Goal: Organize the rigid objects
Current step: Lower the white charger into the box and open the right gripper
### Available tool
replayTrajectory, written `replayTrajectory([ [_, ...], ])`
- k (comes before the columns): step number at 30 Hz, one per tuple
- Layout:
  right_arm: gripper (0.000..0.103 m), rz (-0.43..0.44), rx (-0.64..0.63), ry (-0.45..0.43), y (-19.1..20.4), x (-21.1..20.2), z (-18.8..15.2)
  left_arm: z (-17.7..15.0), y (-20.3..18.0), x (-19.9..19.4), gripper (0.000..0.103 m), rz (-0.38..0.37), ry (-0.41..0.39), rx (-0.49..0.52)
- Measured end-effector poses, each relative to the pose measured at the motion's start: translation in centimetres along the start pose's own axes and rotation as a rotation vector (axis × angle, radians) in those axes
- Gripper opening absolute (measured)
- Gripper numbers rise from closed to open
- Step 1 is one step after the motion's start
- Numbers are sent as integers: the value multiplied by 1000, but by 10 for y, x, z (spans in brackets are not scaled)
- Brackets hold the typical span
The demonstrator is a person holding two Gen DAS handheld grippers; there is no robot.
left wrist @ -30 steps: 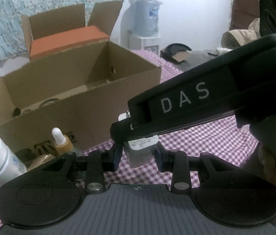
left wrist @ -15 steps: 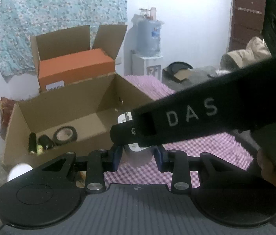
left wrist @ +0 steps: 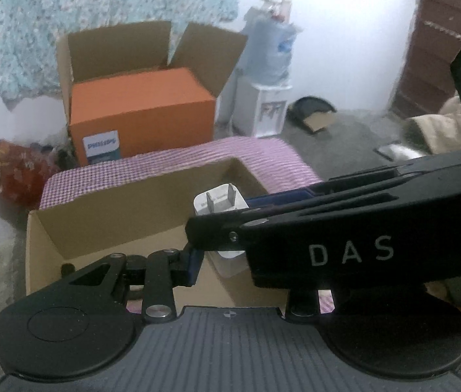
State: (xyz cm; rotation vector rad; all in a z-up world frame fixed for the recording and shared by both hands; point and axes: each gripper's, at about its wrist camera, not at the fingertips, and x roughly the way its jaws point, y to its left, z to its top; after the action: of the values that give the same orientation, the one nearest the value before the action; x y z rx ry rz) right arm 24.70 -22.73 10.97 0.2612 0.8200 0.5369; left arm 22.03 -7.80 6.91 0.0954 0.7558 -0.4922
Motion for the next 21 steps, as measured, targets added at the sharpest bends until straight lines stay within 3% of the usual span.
replayTrajectory([
  [5, 43, 28, 56, 79, -29, 51, 28, 20, 24, 46, 33, 30, 108, -48],
  [13, 40, 73, 172, 219, -77, 130, 33, 24, 52, 117, 30, 73, 288, -118],
  [21, 37, 77, 212, 268, -100, 169, 33, 21, 64, 149, 31, 92, 346, -150],
])
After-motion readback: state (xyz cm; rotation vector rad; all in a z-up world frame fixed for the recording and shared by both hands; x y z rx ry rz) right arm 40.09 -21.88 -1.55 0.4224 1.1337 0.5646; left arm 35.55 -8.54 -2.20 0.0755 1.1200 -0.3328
